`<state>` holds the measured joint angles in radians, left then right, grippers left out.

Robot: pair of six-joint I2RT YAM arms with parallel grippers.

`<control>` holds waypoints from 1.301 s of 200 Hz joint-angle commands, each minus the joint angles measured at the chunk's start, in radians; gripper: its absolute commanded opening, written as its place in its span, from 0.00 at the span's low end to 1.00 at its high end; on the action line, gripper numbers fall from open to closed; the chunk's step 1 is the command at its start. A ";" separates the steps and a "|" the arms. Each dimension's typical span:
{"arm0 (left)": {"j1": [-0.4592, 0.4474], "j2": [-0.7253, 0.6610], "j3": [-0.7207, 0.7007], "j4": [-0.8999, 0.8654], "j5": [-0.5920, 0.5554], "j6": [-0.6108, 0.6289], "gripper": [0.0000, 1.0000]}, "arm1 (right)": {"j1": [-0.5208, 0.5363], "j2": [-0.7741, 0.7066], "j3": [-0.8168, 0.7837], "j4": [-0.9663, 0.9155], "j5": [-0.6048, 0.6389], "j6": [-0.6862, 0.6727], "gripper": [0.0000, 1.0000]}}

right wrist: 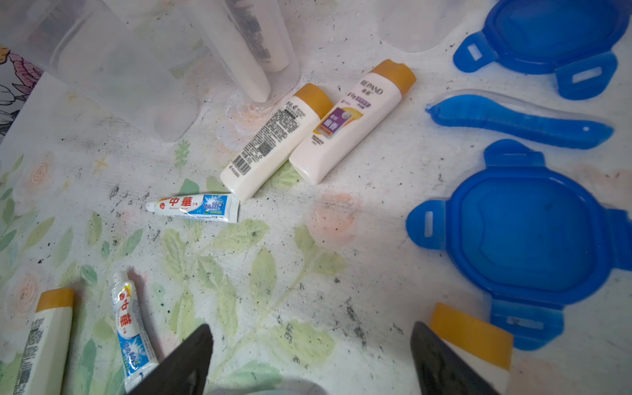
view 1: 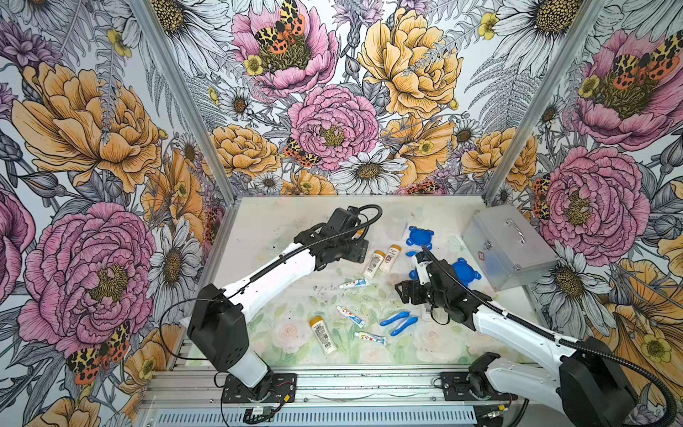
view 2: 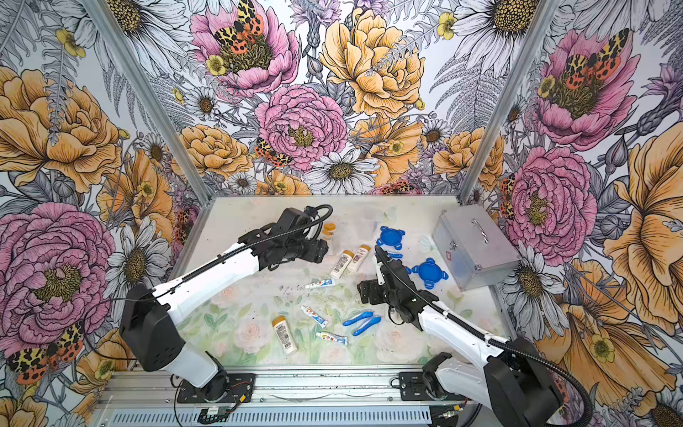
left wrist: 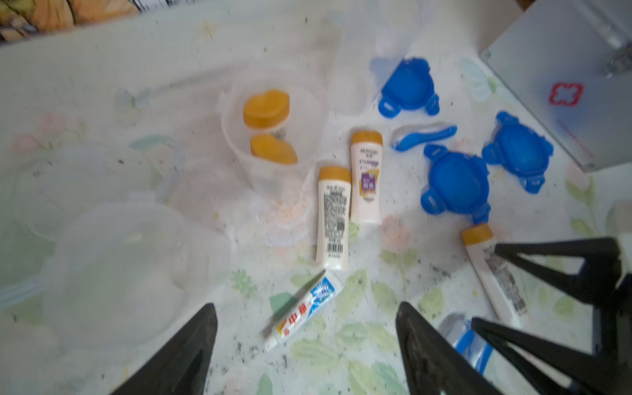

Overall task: Pack away toiletry kits
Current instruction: Pick up the toiletry item from the center of the board.

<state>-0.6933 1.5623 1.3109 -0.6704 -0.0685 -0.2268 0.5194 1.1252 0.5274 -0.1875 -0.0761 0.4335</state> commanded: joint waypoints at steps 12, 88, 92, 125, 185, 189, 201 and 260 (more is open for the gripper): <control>-0.071 0.006 -0.110 -0.036 0.083 -0.057 0.82 | 0.001 -0.036 -0.017 -0.063 -0.052 0.077 0.90; -0.305 0.286 0.018 -0.011 0.188 -0.026 0.67 | -0.070 -0.180 -0.107 -0.103 0.031 0.163 0.92; -0.307 0.295 0.023 -0.004 0.190 -0.026 0.67 | -0.077 -0.179 -0.108 -0.101 0.031 0.164 0.92; -0.338 0.375 0.064 0.009 0.212 -0.015 0.67 | -0.136 -0.224 -0.134 -0.097 0.023 0.202 0.92; -0.349 0.432 0.070 0.012 0.212 -0.002 0.58 | -0.218 -0.249 -0.152 -0.085 -0.005 0.201 0.92; -0.352 0.435 0.069 0.012 0.212 0.000 0.56 | -0.221 -0.250 -0.153 -0.082 -0.007 0.200 0.92; -0.361 0.443 0.065 0.011 0.209 0.000 0.53 | -0.230 -0.255 -0.156 -0.077 -0.007 0.198 0.92; -0.393 0.448 0.038 -0.009 0.147 0.012 0.43 | -0.304 -0.265 -0.149 -0.078 -0.059 0.177 0.91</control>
<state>-1.0676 1.9911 1.3609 -0.6651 0.1196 -0.2348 0.2333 0.8734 0.3763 -0.2798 -0.1078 0.6235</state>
